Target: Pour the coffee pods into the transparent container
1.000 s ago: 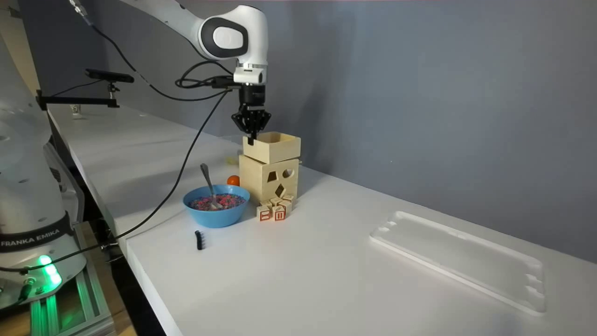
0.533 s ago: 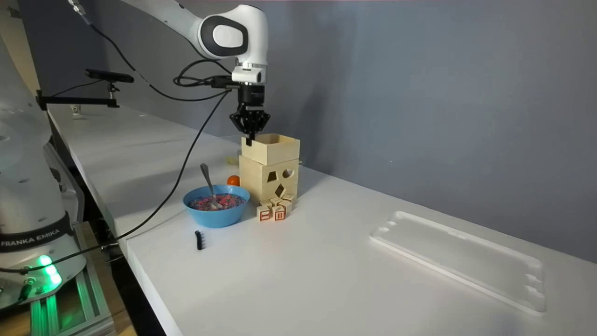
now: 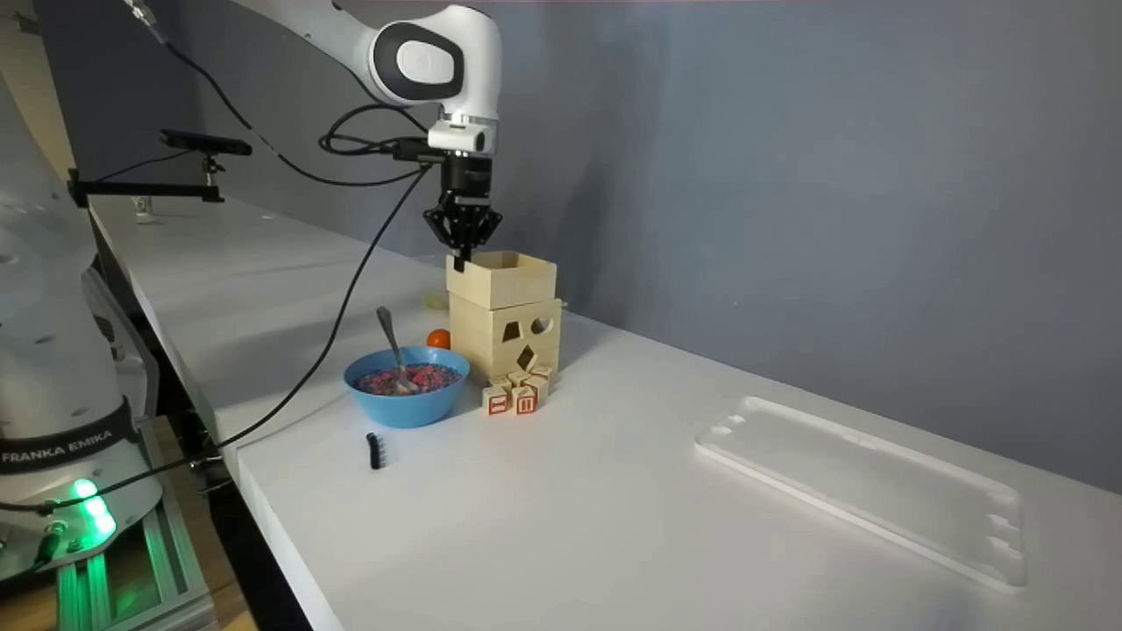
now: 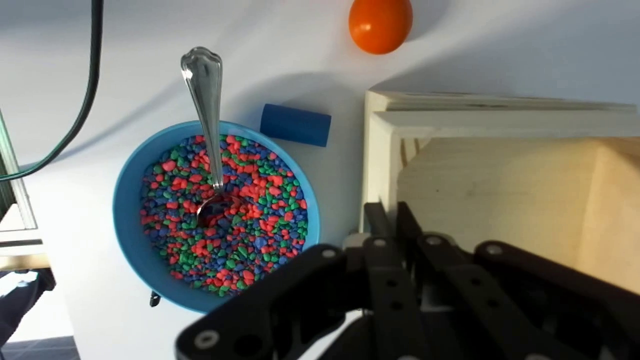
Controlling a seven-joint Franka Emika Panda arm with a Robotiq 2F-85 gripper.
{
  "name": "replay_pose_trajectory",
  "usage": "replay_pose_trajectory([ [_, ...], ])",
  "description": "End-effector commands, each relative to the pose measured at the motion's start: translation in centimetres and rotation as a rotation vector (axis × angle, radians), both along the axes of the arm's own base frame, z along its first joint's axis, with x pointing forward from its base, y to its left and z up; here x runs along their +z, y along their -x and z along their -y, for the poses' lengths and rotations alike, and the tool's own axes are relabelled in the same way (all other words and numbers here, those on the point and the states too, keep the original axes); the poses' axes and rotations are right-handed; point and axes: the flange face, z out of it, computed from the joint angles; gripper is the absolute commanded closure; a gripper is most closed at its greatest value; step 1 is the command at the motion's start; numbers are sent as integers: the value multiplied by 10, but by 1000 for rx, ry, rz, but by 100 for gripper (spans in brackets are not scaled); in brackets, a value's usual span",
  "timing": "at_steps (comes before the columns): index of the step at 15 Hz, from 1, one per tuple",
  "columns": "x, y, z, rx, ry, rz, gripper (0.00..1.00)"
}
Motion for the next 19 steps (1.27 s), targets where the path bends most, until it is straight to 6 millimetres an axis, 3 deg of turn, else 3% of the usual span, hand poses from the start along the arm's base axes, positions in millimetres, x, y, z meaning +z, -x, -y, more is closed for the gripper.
replay_pose_trajectory([
  [1, 7, 4, -4, -37, 12, -21, 98],
  [2, 7, 4, -4, -43, 11, -22, 98],
  [3, 6, 4, -5, -48, 12, -23, 69],
  [5, 6, 3, -6, -57, 11, -22, 64],
  [8, 8, 3, -7, -65, 14, -17, 41],
  [13, 43, 20, -6, -83, 30, 55, 7],
  [14, 53, 25, -5, -94, 35, 85, 1],
  [17, 83, 34, -11, -17, -34, 205, 0],
  [18, 65, 21, -6, -56, 4, 130, 0],
  [19, 76, 25, -8, -41, -5, 156, 0],
])
